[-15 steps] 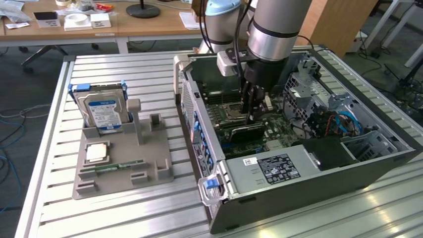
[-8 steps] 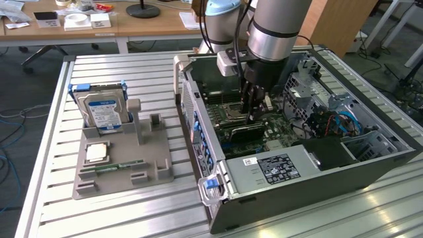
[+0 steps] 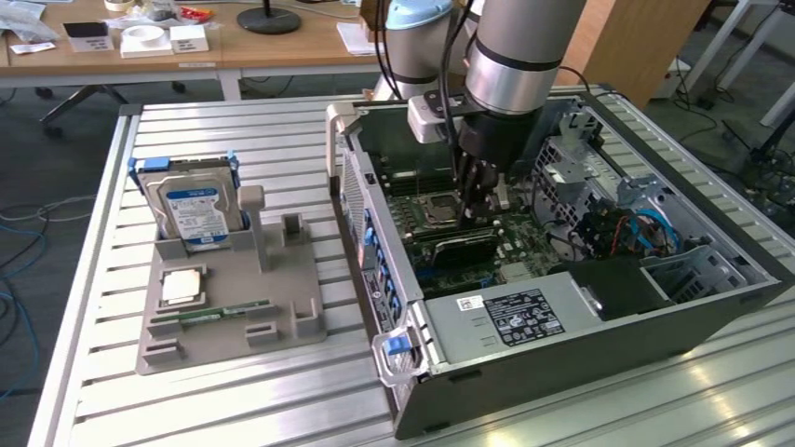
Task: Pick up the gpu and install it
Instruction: 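Press down on the gpu until it lock into place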
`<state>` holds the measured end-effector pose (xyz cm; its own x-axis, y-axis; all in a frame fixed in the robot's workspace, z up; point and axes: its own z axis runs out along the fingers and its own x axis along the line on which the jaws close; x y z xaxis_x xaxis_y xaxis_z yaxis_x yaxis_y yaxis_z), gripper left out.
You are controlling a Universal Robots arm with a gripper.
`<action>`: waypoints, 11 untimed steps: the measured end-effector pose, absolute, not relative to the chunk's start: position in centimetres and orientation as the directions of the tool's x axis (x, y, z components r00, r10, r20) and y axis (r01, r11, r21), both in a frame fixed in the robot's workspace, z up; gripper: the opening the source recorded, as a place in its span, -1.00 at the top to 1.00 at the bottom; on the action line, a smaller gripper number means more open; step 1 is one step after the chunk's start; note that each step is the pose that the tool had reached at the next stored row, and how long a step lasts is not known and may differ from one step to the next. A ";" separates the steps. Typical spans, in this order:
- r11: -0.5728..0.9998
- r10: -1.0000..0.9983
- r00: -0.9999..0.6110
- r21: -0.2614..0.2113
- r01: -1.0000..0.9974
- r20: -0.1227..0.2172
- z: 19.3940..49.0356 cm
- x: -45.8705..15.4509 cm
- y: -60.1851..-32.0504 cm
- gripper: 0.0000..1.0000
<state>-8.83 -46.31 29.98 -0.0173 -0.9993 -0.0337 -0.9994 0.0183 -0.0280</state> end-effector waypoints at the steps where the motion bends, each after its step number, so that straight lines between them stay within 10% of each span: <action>1: 0.018 -0.999 -0.017 -0.028 -0.999 -0.034 30.0 -8.8 -46.3 0.71; 11: 0.018 -0.999 -0.017 -0.028 -0.999 -0.034 30.0 -8.8 -46.3 0.79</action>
<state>-8.83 -46.31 29.98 -0.0174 -0.9993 -0.0338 -0.9994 0.0183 -0.0280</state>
